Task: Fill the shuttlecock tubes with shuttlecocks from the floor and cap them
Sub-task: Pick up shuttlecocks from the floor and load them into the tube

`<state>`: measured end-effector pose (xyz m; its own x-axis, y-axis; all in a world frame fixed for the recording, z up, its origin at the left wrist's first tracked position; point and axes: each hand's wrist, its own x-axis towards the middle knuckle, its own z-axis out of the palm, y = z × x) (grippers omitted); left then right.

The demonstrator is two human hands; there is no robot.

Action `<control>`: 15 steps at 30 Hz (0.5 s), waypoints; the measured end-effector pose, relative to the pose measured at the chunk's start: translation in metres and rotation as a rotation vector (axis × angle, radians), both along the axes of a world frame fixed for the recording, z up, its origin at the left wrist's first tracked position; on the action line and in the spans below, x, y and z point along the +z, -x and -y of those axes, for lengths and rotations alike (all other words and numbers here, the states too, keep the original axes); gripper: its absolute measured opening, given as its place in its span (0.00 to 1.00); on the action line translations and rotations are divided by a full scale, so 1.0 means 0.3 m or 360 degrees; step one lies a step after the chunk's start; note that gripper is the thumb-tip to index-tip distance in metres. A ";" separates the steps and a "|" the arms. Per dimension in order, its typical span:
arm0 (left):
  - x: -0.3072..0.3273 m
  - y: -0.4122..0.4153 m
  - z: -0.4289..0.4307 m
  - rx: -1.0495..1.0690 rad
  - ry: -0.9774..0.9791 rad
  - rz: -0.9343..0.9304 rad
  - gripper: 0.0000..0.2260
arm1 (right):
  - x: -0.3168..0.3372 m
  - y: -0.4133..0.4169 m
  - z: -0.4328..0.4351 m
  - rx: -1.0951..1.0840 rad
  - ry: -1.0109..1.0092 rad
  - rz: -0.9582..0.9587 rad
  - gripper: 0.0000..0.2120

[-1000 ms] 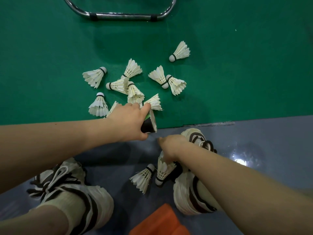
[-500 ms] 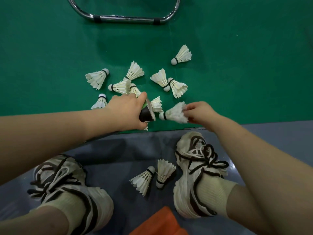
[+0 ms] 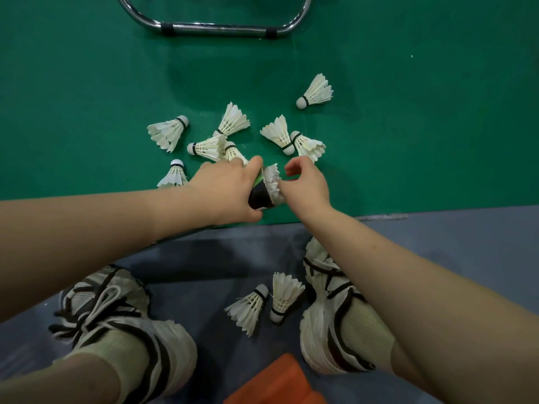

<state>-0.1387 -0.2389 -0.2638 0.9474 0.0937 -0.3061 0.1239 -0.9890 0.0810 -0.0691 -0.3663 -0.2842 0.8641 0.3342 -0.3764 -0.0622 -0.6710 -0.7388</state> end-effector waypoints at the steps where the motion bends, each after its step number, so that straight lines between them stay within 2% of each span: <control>1: 0.000 -0.002 -0.002 0.0009 0.0001 -0.0005 0.30 | 0.007 0.003 0.001 -0.0056 -0.0077 -0.0047 0.08; 4: 0.000 -0.009 -0.011 0.0033 0.0020 -0.0004 0.30 | 0.028 -0.008 -0.004 0.0015 -0.0296 -0.0392 0.17; 7: -0.004 -0.011 -0.018 0.0052 0.0048 0.0008 0.31 | 0.042 -0.018 -0.012 0.0381 -0.0257 -0.0640 0.24; 10: -0.003 -0.002 -0.014 0.0056 0.0060 0.0011 0.31 | 0.046 -0.020 -0.006 0.0545 -0.0260 -0.0817 0.29; 11: -0.004 0.003 -0.006 0.0053 0.0072 0.0009 0.31 | 0.053 -0.014 -0.005 0.0570 -0.0267 -0.0892 0.25; 13: -0.007 0.017 0.017 0.0038 0.0128 0.0014 0.29 | 0.068 0.010 -0.014 0.0594 -0.0246 -0.1059 0.09; 14: -0.011 0.025 0.031 0.0025 0.0153 0.0018 0.28 | 0.068 0.020 -0.018 0.0617 -0.0241 -0.1123 0.05; 15: -0.015 0.033 0.044 0.0008 0.0162 0.0016 0.27 | 0.056 0.028 -0.017 0.0645 -0.0239 -0.1161 0.09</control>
